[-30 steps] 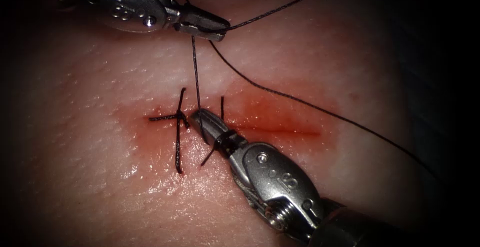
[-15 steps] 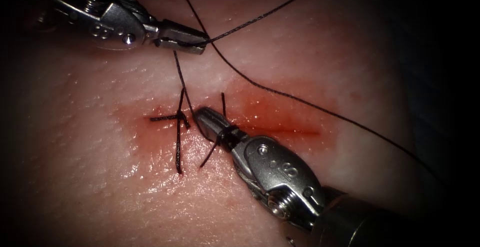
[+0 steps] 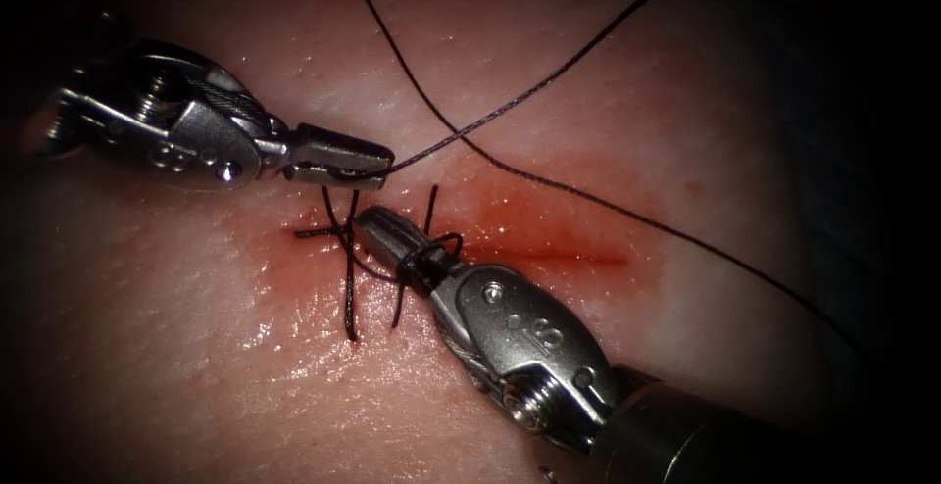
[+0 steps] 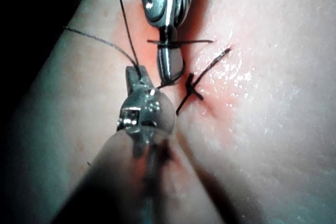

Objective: Wound Closure
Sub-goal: Pull the right gripper down and the left gripper up to tighten the suture

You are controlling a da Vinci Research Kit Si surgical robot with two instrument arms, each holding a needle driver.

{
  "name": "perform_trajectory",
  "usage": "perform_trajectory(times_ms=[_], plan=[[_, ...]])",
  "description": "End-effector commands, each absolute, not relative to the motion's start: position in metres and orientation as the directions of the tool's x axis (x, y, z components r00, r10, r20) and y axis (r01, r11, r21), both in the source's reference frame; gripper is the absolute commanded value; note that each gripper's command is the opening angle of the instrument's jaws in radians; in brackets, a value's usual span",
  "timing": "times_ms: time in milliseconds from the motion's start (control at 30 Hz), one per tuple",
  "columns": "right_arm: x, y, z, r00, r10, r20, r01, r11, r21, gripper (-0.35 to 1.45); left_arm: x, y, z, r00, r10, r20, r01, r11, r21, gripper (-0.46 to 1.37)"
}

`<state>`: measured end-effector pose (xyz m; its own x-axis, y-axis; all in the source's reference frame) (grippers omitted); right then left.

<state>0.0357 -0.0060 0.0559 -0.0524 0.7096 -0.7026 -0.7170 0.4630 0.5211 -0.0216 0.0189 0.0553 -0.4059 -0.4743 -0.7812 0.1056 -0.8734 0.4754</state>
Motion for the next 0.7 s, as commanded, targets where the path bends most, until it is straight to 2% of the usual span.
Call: perform_trajectory(times_ms=[33, 700], plan=[[0.0357, -0.0057, 0.056, -0.053, 0.712, -0.7, -0.721, 0.458, 0.52, -0.35, -0.0219, 0.0192, 0.0555, -0.404, -0.472, -0.784, 0.1, -0.874, 0.475, -0.35], [0.0347, -0.0025, 0.0562, -0.052, 0.714, -0.698, -0.724, 0.454, 0.519, -0.35, -0.0208, 0.0201, 0.0585, -0.449, -0.401, -0.799, -0.012, -0.891, 0.454, -0.35]])
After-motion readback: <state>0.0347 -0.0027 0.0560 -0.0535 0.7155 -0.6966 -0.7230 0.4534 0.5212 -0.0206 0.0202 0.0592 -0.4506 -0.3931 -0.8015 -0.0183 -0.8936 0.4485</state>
